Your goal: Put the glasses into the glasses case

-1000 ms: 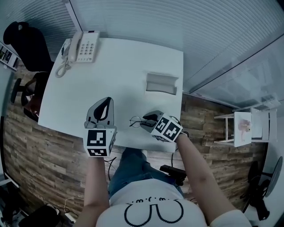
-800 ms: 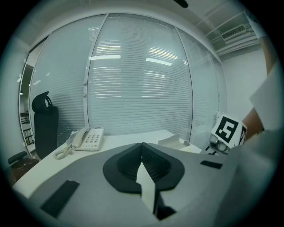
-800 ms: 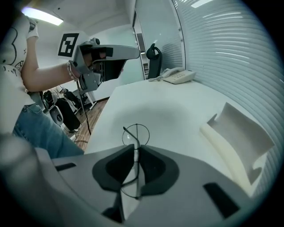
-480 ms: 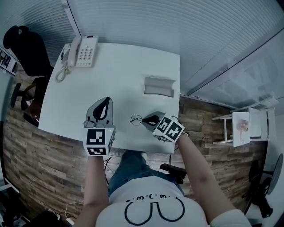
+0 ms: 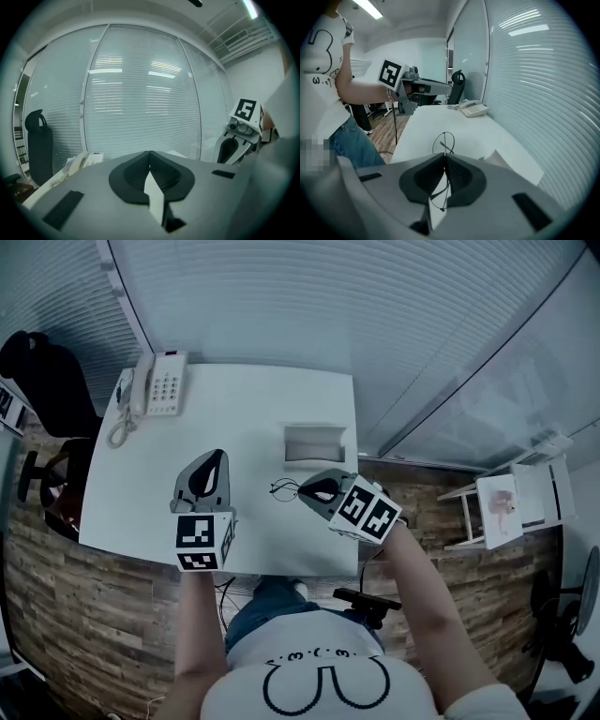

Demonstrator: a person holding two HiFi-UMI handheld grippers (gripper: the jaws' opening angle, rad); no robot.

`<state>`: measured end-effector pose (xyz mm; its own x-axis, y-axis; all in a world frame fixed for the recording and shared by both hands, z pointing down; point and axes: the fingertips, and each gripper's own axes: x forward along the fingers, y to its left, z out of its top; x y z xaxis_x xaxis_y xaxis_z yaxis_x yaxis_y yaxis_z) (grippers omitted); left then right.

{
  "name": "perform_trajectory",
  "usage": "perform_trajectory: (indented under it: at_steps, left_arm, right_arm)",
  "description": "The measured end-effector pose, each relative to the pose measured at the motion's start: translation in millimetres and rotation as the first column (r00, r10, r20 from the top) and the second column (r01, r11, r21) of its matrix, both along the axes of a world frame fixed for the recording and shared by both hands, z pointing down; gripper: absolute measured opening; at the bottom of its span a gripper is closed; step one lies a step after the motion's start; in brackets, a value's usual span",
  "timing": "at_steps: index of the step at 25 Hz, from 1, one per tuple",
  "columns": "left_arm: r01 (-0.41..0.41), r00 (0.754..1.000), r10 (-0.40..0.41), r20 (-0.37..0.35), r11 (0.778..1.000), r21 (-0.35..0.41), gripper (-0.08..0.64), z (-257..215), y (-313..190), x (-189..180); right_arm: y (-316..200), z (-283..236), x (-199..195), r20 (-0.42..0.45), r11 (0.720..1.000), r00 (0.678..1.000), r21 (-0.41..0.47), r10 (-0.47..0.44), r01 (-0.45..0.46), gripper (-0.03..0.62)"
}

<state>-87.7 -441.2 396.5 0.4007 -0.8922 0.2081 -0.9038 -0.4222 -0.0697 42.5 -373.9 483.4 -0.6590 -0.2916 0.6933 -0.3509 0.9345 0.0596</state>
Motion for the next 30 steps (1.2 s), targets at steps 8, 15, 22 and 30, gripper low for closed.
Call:
perform_trajectory:
  at_steps: [8,15,22,30]
  left_arm:
    - [-0.032,0.999,0.033,0.02,0.999,-0.035,0.017,11.4,-20.6,4.0]
    - [-0.039,0.998,0.042,0.043,0.997,-0.07,0.017,24.4,-37.6,0.4]
    - [-0.052,0.996,0.059,0.065,0.994,-0.101,0.017,37.6,-44.0,2.8]
    - [-0.049,0.996,0.058,0.07,0.99,-0.131,0.017,47.9,-43.4,-0.8]
  right_arm:
    - [-53.6,1.2,28.5,-0.109,0.999,0.994,0.031,-0.024,0.028,0.018]
    - [-106.7,21.5,50.9,-0.208,0.997,0.976,0.023,-0.062,0.068,0.018]
    - [-131.4,57.8,53.2,-0.288,0.987,0.944,-0.02,-0.161,0.162,0.018]
    - [-128.7,90.2,48.1,-0.32,0.984,0.93,-0.052,-0.179,0.172,0.018]
